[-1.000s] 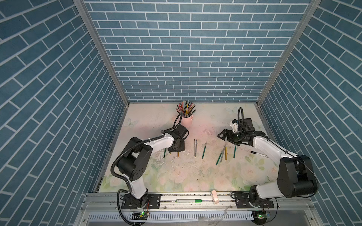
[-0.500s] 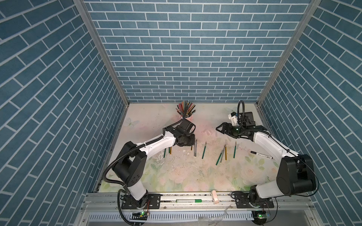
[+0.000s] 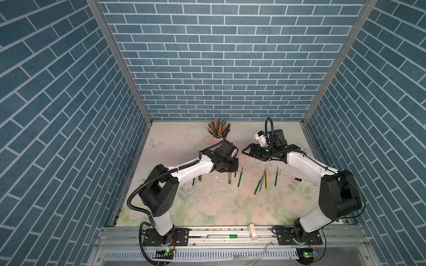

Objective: Remove protective caps from carving knives
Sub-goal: Pick up the carving knife from the center of the board, then remove the protective sleeve from the carving knife.

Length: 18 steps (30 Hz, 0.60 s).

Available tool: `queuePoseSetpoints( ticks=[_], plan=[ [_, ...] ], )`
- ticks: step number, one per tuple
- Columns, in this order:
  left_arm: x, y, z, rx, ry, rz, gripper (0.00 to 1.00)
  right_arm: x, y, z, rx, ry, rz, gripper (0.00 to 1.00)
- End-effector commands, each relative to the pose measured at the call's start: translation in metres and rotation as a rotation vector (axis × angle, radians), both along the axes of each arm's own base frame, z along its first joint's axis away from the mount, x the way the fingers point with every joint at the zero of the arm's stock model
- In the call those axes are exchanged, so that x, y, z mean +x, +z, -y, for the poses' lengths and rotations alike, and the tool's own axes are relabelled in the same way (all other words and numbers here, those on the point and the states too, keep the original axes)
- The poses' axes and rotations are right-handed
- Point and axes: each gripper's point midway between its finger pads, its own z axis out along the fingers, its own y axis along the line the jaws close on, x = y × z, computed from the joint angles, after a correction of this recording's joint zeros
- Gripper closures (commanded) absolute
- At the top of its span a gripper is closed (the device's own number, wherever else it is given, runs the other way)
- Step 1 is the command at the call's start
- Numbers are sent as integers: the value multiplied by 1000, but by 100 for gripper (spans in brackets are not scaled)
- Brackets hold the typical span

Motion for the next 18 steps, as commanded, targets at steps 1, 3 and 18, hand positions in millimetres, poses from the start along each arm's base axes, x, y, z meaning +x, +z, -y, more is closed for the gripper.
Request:
queuePoseSetpoints(
  ticks=[1, 3, 18],
  plan=[
    [3, 7, 13, -24, -5, 16, 89, 3, 3, -13, 32, 10, -13, 12],
    [3, 7, 13, -21, -5, 15, 88, 3, 0, -17, 35, 15, -23, 13],
    [1, 5, 11, -2, -10, 15, 88, 6, -19, -35, 33, 38, -73, 44]
  ],
)
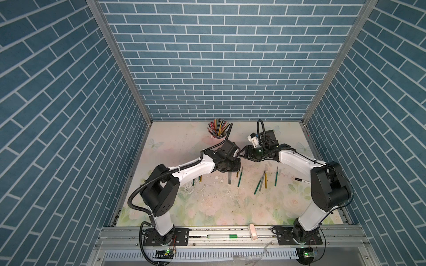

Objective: Remove protective caps from carving knives
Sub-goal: Remove the protective sleeve from the carving knife.

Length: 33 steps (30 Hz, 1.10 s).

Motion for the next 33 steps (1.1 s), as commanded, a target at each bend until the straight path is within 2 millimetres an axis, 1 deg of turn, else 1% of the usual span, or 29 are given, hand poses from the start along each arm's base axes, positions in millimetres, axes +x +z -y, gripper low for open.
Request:
queuePoseSetpoints(
  ticks=[1, 2, 6, 11, 12, 15, 19, 25, 33],
  plan=[
    [2, 0, 2, 10, 4, 3, 88, 4, 1, -7, 13, -1, -11, 47],
    [2, 0, 2, 11, 1, 4, 88, 4, 0, -7, 11, -3, -15, 51],
    [2, 0, 2, 12, 2, 6, 88, 5, -6, -6, -6, -10, -34, 60],
    [2, -1, 2, 17, -2, 7, 88, 4, -9, -7, -7, -11, -46, 71],
    [2, -2, 2, 20, -3, 7, 88, 5, -9, -8, -6, -12, -47, 74],
    [2, -3, 2, 23, -6, 8, 88, 5, -8, -9, -4, -9, -47, 90],
    [1, -6, 1, 32, -9, 6, 88, 7, -9, -9, -3, -13, -52, 100],
    [-1, -11, -4, 52, -9, 2, 88, 11, -11, -15, 22, -14, -72, 100],
    [-10, -18, -14, 88, -26, -15, 88, 32, -3, -13, 28, -32, -50, 100]
  ],
)
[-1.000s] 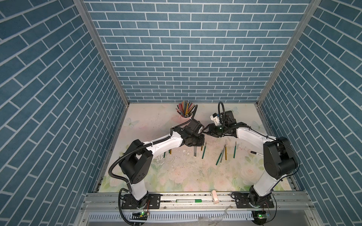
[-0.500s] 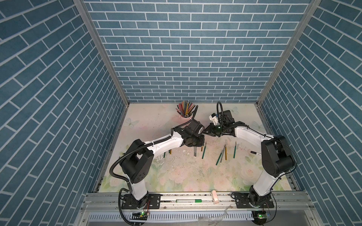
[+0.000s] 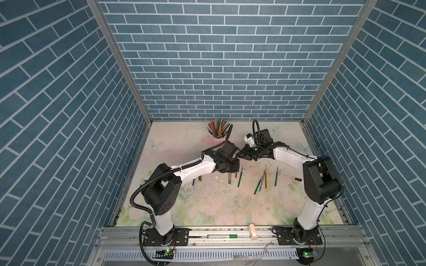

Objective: Remove protective caps from carving knives
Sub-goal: Remove the protective sleeve from the carving knife, then place the protective sleeve at the center of the board.

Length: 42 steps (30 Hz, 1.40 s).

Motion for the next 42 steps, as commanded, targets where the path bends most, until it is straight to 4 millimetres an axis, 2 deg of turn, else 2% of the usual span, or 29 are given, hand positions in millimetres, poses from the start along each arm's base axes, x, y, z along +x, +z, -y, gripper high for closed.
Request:
queuePoseSetpoints(
  ticks=[1, 10, 15, 23, 34, 37, 42],
  plan=[
    [-16, -7, -7, 33, -38, -36, 88, 24, 11, 4, 7, -39, 45, 100],
    [-28, -16, -18, 68, -51, -68, 88, 49, 20, 10, -6, -64, 82, 100],
    [-30, -15, -25, 75, -28, -57, 88, 54, 18, 18, -32, -67, 89, 100],
    [-26, -5, -47, 134, 4, -3, 89, 43, -9, 40, -137, -71, 58, 100],
    [-21, -3, -71, 141, 59, 5, 88, 37, -51, 37, -176, -47, -25, 100],
    [-22, -4, -73, 144, 61, 3, 88, 37, -57, 36, -181, -46, -38, 98],
    [-21, -8, -74, 148, 62, -1, 88, 35, -63, 36, -188, -42, -52, 87]
  ],
)
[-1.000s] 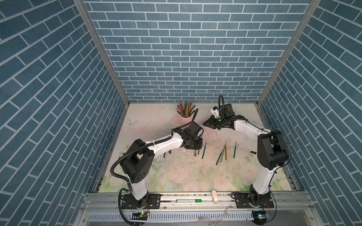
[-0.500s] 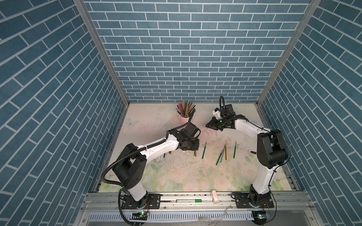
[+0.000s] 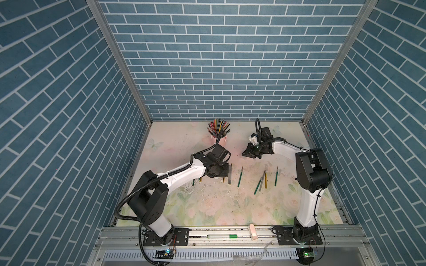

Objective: Remove protective caps from carving knives
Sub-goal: Place the protective sleeve at the center of the board.

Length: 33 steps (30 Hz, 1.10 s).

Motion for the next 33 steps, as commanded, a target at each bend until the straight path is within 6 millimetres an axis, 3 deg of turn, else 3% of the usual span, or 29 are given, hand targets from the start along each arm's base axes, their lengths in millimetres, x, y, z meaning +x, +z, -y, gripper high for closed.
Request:
queuePoseSetpoints(
  ticks=[1, 5, 8, 19, 28, 33],
  plan=[
    [-1, -1, -8, 19, 9, 7, 89, -6, -13, 2, -34, 25, -12, 84],
    [0, -3, -8, 19, 12, 4, 89, -7, -12, 2, -37, 28, -12, 68],
    [1, -4, -7, 19, 12, 2, 88, -7, -9, 3, -44, 28, -5, 49],
    [5, -15, -15, 43, 35, -12, 89, -9, 5, 14, -100, 10, 23, 20],
    [13, -38, -22, 115, 83, -39, 87, -19, 21, 24, -111, -10, 60, 2],
    [19, -49, -23, 143, 113, -45, 87, -29, 25, 32, -141, -3, 84, 2]
  ],
)
